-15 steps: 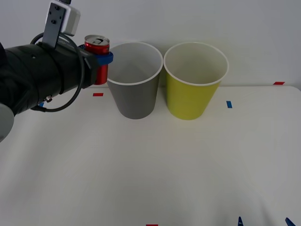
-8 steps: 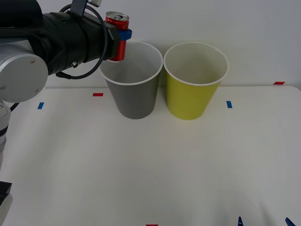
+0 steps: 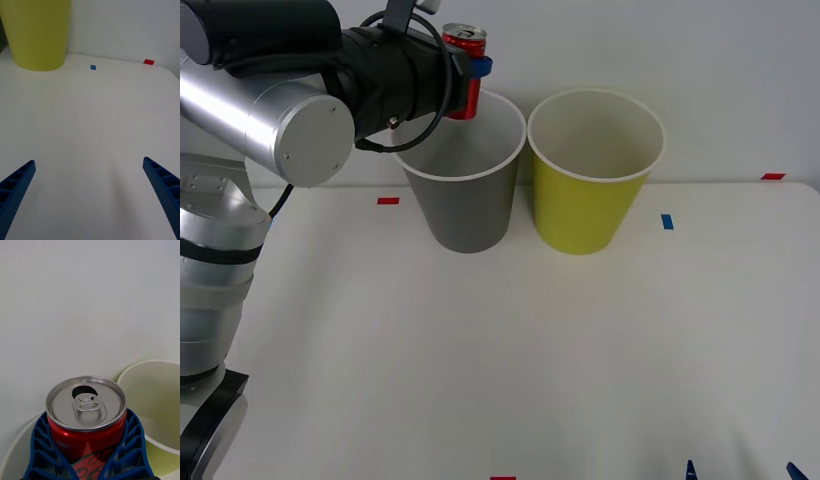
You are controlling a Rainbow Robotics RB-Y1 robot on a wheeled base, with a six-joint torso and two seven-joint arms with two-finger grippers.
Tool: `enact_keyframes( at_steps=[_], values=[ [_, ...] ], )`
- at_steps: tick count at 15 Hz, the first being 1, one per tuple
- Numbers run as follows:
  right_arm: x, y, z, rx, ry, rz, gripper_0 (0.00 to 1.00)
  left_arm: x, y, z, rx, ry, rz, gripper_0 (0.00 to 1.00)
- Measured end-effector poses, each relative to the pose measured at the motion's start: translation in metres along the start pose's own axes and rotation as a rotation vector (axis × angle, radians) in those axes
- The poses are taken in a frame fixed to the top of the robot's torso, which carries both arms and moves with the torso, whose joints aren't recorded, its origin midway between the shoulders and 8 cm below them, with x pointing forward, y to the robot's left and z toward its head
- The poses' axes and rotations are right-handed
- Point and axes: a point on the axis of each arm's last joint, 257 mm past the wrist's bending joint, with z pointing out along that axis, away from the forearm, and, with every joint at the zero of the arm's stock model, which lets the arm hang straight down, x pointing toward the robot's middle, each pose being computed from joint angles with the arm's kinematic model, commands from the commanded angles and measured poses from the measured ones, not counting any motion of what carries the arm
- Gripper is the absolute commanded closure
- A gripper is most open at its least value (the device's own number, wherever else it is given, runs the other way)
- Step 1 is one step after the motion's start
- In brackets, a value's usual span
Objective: Put cans in the gray bin and PET bottles in the light green bin.
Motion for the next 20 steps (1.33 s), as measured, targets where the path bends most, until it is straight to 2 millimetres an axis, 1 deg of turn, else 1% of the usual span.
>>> enact_keyframes(
  at_steps=[4, 6, 9, 15, 16, 17, 18, 20],
  values=[
    [0.000, 0.000, 0.000, 0.000, 0.000, 0.000, 0.00, -0.003, 0.017, 0.021, -0.025, -0.037, -0.010, 1.00],
    [0.000, 0.000, 0.000, 0.000, 0.000, 0.000, 0.00, -0.003, 0.023, 0.024, -0.038, -0.047, 0.001, 1.00],
    [0.000, 0.000, 0.000, 0.000, 0.000, 0.000, 0.00, -0.004, 0.021, 0.026, -0.041, -0.052, 0.005, 1.00],
    [0.000, 0.000, 0.000, 0.000, 0.000, 0.000, 0.00, -0.006, 0.008, 0.028, -0.011, -0.060, -0.022, 1.00],
    [0.000, 0.000, 0.000, 0.000, 0.000, 0.000, 0.00, -0.006, 0.007, 0.029, -0.009, -0.061, -0.025, 0.51],
    [0.000, 0.000, 0.000, 0.000, 0.000, 0.000, 0.00, -0.007, 0.006, 0.029, -0.006, -0.062, -0.027, 0.06],
    [0.000, 0.000, 0.000, 0.000, 0.000, 0.000, 0.00, -0.007, 0.006, 0.029, -0.005, -0.063, -0.027, 0.00],
    [0.000, 0.000, 0.000, 0.000, 0.000, 0.000, 0.00, -0.007, 0.008, 0.028, -0.009, -0.062, -0.019, 0.00]
  ],
)
